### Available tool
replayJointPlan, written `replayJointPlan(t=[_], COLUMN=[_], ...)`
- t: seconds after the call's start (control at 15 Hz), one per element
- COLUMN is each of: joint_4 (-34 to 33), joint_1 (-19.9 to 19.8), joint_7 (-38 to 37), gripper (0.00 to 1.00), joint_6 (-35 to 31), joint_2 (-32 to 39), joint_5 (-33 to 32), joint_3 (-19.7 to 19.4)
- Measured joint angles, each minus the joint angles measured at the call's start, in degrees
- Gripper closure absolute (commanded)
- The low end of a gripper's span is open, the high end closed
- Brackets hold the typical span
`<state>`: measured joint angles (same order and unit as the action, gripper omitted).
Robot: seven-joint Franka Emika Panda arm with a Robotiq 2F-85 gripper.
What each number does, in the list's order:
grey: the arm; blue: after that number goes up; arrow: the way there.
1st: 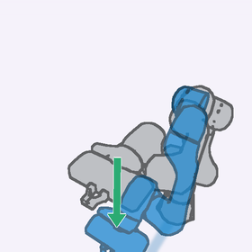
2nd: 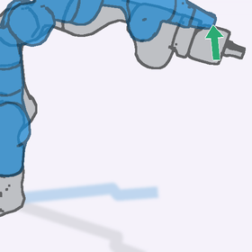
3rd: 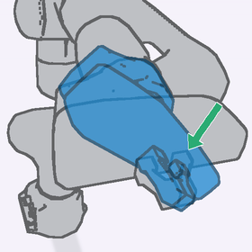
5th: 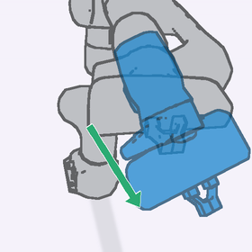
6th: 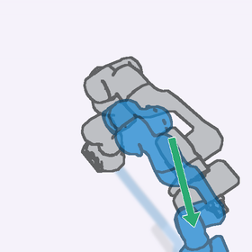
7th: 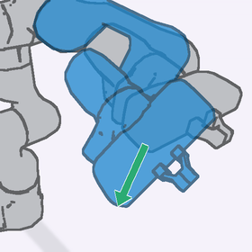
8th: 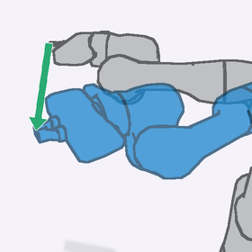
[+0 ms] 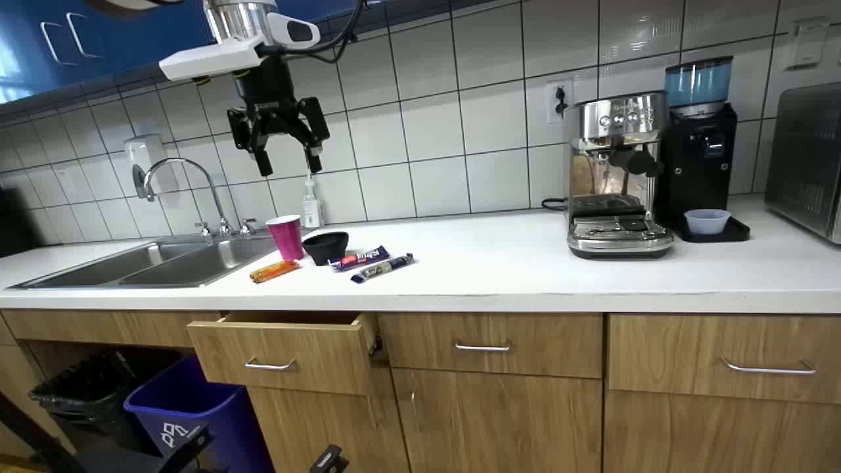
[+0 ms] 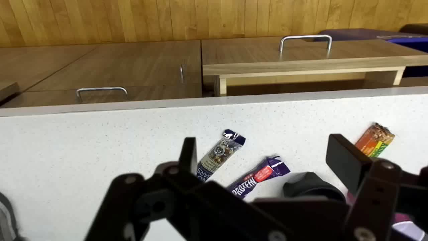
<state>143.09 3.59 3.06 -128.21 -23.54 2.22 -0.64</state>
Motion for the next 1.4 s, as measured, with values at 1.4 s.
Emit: replayJointPlan(t=[1.4], joint_4=[1.48], joint_1=[1.21], joint_7=[-1.19], gripper=[0.0], joint_6=[-5.11], joint_2=[1.63], joint_5=[1.55], joint_3=[1.9])
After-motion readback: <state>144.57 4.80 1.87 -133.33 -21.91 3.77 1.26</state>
